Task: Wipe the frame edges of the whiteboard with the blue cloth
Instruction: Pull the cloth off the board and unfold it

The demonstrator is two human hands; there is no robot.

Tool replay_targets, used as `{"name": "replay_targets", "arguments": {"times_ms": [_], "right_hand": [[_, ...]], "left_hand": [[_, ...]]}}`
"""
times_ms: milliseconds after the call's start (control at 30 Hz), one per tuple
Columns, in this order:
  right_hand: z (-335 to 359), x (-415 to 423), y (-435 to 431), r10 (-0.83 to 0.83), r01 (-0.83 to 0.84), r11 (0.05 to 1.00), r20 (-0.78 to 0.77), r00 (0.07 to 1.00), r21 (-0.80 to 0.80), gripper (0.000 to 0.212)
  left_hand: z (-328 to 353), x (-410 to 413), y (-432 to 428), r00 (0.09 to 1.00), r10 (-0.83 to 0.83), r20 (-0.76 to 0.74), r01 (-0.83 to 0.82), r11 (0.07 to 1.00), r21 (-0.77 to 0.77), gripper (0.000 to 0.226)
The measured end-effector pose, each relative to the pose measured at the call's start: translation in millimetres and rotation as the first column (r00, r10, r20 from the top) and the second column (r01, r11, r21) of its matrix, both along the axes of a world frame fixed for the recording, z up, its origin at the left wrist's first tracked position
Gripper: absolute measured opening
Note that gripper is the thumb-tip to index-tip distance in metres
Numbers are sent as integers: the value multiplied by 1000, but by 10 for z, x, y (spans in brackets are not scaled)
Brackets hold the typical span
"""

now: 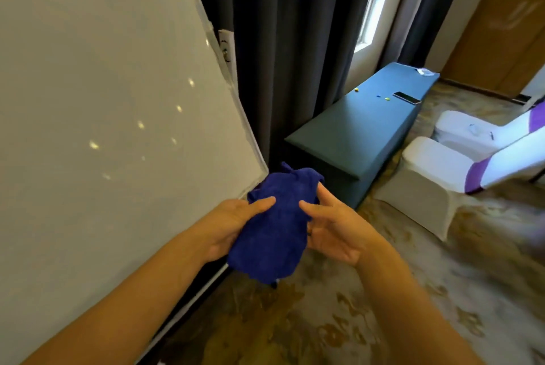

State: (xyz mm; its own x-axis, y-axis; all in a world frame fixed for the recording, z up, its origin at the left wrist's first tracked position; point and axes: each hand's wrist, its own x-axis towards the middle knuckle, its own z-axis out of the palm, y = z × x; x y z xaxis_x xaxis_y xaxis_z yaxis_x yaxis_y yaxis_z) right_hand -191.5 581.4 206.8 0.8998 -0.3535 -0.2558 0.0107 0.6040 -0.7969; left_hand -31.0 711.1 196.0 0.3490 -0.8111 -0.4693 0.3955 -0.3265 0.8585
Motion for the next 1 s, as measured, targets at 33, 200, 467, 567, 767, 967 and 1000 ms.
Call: {"name": "replay_targets", "arguments": {"times_ms": [33, 200, 467, 567, 767, 967, 1000], "right_hand": [[-52, -158, -170, -18, 18, 1000, -16, 1000, 11, 62], [-234, -755, -838, -36, 36, 999, -52, 998, -5, 57], [-543, -857, -1903, -51, 38, 997, -218, 975, -63, 52], [-747, -620, -2275, 35, -31, 999, -241, 970, 19, 51], [-1031, -226, -3400, 62, -76, 997, -372, 926, -24, 37], [-983, 17, -4712, -86, 3, 980, -412, 907, -199, 46], [-954, 56, -4946, -110, 28, 976, -383, 917, -214, 63]], "left_hand": [[-60, -120, -182, 1000, 1, 1, -1, 1000, -20, 56], [-297, -655, -929, 984, -72, -161, 54, 992, -110, 57], [-491, -1240, -2019, 990, -141, -18, 142, 965, 219, 41], [-654, -1065, -2371, 997, -34, 74, 15, 971, 240, 43], [-958, -610, -3342, 971, 239, 17, -240, 969, 63, 70], [-928, -297, -4589, 961, 190, 199, -159, 974, -164, 60], [-890, -253, -4785, 930, 201, 308, -147, 971, -191, 57]]}}
